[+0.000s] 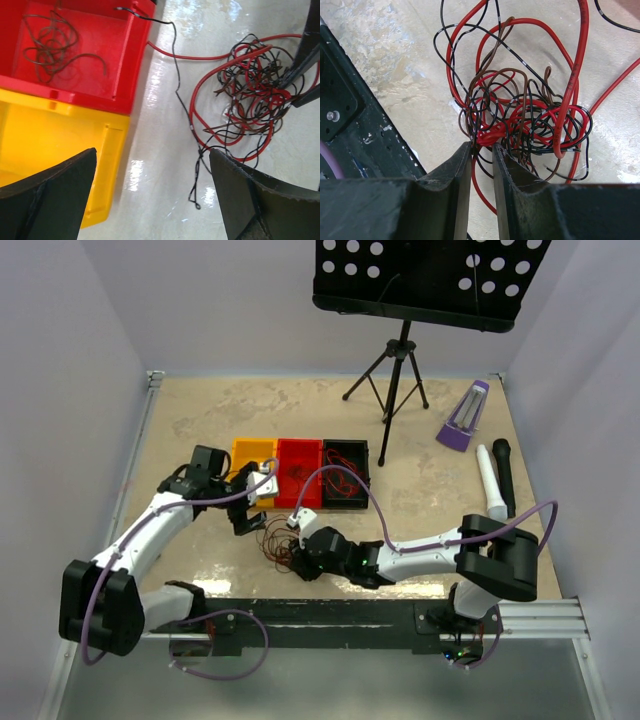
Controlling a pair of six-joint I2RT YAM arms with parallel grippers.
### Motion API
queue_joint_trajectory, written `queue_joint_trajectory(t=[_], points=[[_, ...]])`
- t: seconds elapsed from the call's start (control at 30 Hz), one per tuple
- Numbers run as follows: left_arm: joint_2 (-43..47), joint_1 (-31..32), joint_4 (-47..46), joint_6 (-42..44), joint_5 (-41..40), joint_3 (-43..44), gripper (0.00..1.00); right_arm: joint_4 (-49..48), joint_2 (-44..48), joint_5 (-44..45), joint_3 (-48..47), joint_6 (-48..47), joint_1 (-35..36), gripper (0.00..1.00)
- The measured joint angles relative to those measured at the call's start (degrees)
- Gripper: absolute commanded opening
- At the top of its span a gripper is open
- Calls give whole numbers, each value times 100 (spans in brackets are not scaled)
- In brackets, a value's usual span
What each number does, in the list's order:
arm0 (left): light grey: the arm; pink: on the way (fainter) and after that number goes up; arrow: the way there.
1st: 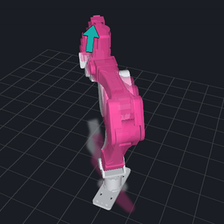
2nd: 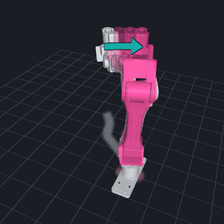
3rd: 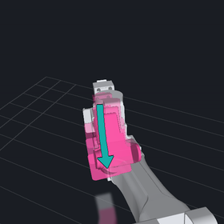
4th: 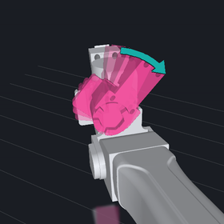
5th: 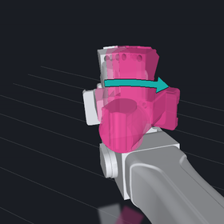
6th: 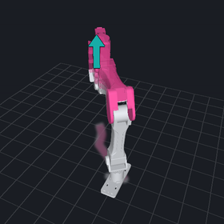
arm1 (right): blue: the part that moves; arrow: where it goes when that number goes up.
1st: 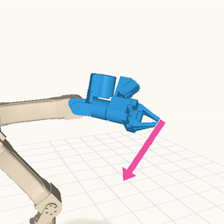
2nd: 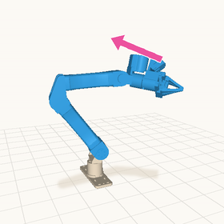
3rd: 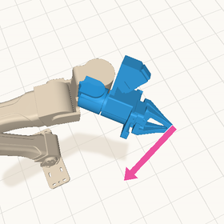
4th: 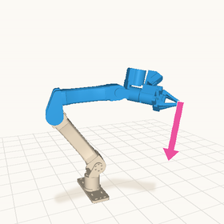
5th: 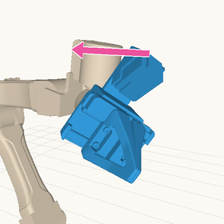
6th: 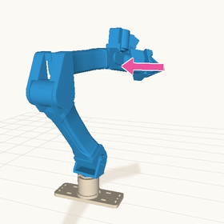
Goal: Untangle the cables
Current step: Untie the cable.
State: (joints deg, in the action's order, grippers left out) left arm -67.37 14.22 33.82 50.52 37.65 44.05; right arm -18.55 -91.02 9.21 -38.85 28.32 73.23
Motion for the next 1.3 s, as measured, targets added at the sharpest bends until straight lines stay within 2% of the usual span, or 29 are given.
queue_joint_trajectory(t=[0.13,0.23,0.3,0.43,0.5,0.73,0.97,1.17,1.23,1.3], points=[[-404,0,216,2,175,66,99,-24,4,0,2,15,0,25],[-737,0,304,0,249,144,94,-39,46,0,48,22,0,24],[-861,0,343,4,306,188,84,-46,61,2,92,24,0,24],[-1019,0,442,-13,409,367,50,-79,70,0,129,55,0,23],[-1054,0,498,13,459,490,36,-90,83,0,149,68,0,23],[-1029,0,697,151,669,588,2,-118,118,4,173,85,0,25],[-986,0,1106,98,734,914,0,-55,391,22,181,125,0,27],[-407,0,1176,-59,964,1327,0,-57,874,22,179,155,0,28],[-245,0,1222,-81,1021,1353,0,-63,874,22,179,166,0,32],[-164,0,1290,-146,1040,1373,0,-61,837,22,179,177,0,42]])
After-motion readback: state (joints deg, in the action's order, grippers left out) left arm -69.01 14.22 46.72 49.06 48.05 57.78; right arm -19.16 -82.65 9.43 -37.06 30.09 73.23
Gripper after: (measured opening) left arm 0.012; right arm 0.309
